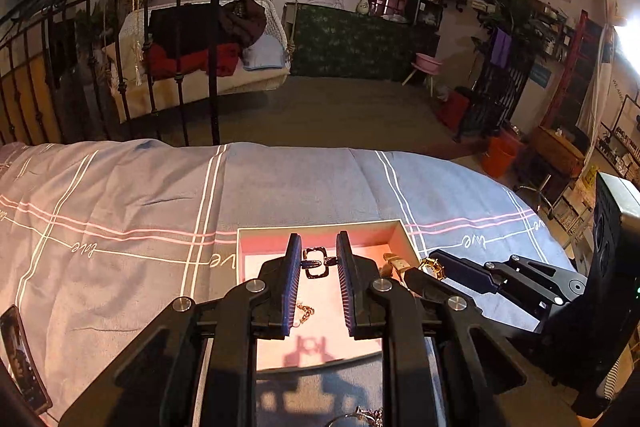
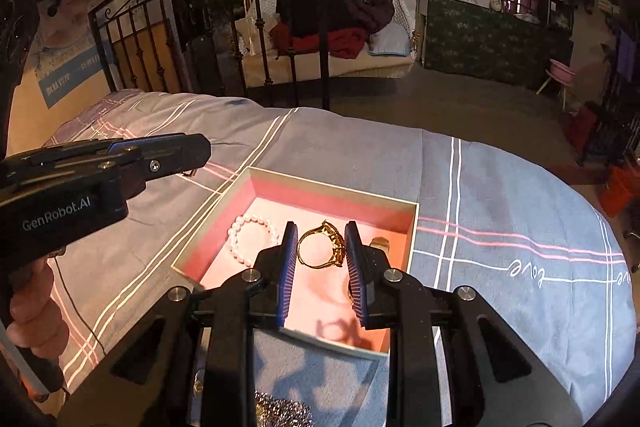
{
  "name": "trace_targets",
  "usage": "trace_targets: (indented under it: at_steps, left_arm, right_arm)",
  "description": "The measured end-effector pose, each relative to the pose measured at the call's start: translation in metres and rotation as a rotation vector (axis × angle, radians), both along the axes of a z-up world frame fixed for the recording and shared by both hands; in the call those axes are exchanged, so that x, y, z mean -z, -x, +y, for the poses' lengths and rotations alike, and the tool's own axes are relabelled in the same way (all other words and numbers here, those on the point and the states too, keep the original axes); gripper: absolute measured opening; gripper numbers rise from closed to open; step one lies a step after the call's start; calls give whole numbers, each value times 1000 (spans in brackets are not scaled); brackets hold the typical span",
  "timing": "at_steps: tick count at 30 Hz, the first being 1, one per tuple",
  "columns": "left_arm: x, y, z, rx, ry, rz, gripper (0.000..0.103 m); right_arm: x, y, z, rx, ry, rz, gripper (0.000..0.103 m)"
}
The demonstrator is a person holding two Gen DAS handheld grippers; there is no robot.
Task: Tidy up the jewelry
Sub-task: 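Carry the gold ring and charm into the box and open both tools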
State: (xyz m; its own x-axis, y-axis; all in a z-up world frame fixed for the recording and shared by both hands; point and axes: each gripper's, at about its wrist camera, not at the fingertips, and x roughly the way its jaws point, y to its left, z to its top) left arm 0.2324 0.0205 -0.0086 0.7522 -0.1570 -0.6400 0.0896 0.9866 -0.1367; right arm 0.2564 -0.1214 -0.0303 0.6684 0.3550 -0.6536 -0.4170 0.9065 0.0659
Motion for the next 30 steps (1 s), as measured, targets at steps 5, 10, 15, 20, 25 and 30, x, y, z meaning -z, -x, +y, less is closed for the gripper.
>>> trace_targets:
  at_steps: [5, 10, 15, 20, 25, 30]
  left_arm:
    - [15, -18, -2, -21, -6, 50, 18]
    - [30, -24, -6, -17, -17, 94, 18]
    - [36, -28, -10, -12, -18, 112, 18]
    - [39, -33, -15, -3, -20, 123, 18]
    - [42, -36, -17, 5, -19, 134, 18]
    - [27, -22, -6, -48, 12, 74, 83]
  right_arm:
    - [11, -25, 3, 19, 14, 39, 25]
    - [21, -29, 6, 15, 41, 53, 25]
    - [26, -33, 6, 15, 45, 64, 25]
    - [28, -37, 8, 16, 50, 75, 25]
    - [35, -38, 8, 11, 58, 89, 25]
    - [33, -23, 2, 47, 70, 48, 77]
